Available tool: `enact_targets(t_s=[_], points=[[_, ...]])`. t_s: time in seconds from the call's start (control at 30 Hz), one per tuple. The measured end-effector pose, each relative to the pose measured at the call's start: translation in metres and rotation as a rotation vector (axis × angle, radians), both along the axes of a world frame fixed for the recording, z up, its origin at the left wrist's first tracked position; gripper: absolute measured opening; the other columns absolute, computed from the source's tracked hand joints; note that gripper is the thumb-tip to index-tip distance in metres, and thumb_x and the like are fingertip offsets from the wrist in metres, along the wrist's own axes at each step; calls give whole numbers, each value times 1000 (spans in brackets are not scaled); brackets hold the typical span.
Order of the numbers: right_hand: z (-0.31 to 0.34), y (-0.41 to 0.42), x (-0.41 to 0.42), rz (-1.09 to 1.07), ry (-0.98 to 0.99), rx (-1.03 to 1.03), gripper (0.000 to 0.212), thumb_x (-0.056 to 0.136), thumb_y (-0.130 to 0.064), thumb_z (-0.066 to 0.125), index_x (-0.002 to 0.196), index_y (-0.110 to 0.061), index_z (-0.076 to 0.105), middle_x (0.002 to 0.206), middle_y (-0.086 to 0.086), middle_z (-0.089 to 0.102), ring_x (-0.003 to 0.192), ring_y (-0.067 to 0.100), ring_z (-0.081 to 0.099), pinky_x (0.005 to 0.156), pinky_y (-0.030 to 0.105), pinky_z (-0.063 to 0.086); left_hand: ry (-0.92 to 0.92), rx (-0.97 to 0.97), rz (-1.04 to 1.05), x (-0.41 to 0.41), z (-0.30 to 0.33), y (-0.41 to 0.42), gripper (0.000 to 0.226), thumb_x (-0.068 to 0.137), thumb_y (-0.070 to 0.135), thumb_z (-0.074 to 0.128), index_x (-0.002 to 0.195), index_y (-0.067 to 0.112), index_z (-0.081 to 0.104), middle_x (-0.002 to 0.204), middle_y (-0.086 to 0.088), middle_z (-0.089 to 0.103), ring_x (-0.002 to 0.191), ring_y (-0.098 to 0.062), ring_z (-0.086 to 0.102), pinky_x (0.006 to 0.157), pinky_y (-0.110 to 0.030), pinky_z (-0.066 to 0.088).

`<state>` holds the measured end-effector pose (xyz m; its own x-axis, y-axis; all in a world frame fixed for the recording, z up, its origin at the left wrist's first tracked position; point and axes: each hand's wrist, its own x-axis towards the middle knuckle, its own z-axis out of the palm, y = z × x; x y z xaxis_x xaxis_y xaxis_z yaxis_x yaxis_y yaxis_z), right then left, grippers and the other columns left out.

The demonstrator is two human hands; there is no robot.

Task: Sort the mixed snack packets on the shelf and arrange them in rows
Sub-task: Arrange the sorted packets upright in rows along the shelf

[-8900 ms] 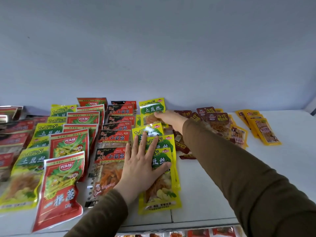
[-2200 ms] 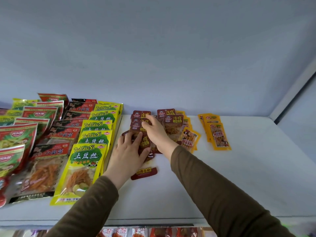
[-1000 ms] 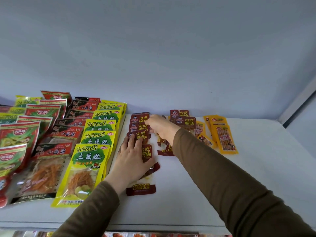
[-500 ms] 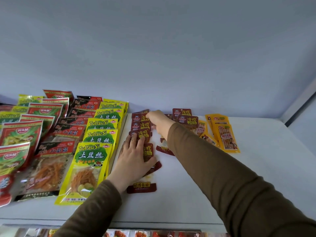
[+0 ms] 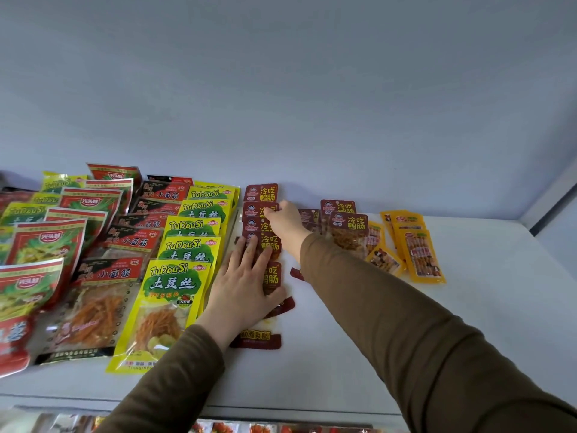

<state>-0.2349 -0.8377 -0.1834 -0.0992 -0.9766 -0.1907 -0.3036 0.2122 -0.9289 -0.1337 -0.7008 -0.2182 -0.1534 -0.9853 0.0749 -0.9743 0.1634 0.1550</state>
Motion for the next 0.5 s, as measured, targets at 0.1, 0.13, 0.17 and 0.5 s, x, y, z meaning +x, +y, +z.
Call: enact_targets(t_s=[0.1,0.13,0.17,0.5], points=[[-5,0,3,-82,-80,-50,22,101,-22,58,118,-9,56,106,4,64,94,22,62,70,30,45,-40,-21,-7,4,9,-3,84,93,77,27,164,37,3,173,0,-13,158,-24,-14,127,-45,0],[-8,0,3,-95,-76,-67,22,100,-22,59,118,-10,56,104,3,63,92,21,61,70,29,44,-51,-44,-3,4,11,0,82,96,76,26,164,37,1,172,-1,-14,159,-24,-13,127,-44,1],[-10,0,2,-107,-76,-76,22,100,-22,59,119,-10,56,103,3,62,91,19,61,69,29,43,-55,-78,1,3,11,5,80,98,74,23,164,36,0,172,-2,-13,159,-25,-12,127,-42,1],[-7,2,-12,-127,-422,113,14,104,-8,51,115,-11,59,95,5,66,78,16,64,52,22,47,43,13,-28,-5,-5,51,68,100,72,15,160,49,-9,171,0,-16,155,-24,-26,126,-40,-4]])
